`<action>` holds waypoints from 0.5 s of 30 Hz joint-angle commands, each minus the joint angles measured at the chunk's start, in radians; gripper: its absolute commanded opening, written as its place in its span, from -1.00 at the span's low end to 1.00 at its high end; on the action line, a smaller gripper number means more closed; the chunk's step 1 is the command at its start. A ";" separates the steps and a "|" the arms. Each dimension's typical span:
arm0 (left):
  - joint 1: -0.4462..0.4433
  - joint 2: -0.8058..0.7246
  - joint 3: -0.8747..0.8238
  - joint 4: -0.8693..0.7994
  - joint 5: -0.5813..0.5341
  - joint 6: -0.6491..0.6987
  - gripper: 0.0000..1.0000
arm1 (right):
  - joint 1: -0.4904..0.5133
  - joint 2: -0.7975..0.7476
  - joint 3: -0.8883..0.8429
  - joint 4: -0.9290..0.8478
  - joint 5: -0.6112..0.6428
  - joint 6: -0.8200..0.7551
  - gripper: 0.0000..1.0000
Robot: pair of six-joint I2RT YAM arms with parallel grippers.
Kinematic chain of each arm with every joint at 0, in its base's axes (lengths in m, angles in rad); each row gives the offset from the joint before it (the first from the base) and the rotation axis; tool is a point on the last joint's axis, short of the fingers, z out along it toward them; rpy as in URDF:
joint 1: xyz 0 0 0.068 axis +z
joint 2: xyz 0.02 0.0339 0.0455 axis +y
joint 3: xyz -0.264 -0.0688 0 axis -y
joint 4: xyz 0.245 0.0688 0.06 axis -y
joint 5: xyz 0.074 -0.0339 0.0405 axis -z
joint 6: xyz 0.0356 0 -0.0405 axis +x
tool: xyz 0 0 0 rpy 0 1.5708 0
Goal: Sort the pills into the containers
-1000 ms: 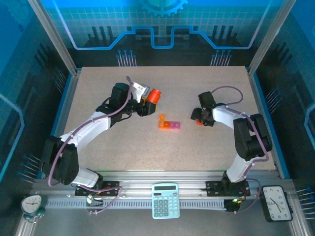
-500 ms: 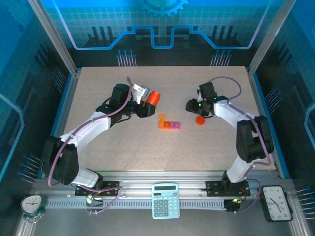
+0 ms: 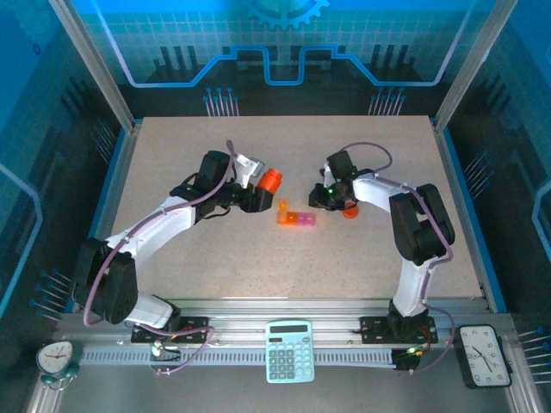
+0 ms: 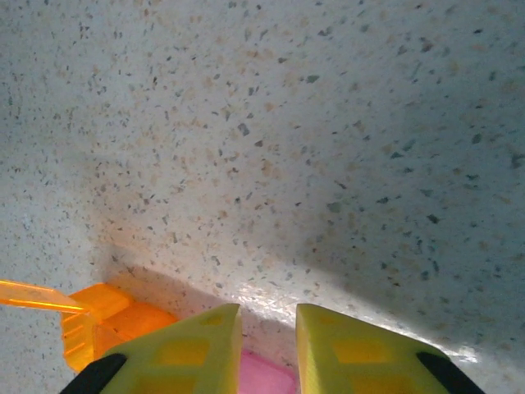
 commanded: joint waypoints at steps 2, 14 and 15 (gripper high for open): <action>-0.009 -0.010 0.017 -0.030 0.001 0.026 -0.75 | 0.018 0.012 0.004 0.003 -0.039 -0.018 -0.49; -0.013 0.010 0.034 -0.039 0.009 0.037 -0.74 | 0.037 -0.055 -0.076 0.009 -0.072 -0.011 -0.50; -0.013 0.009 0.034 -0.040 0.009 0.037 -0.74 | 0.039 -0.060 -0.082 0.009 -0.075 -0.011 -0.50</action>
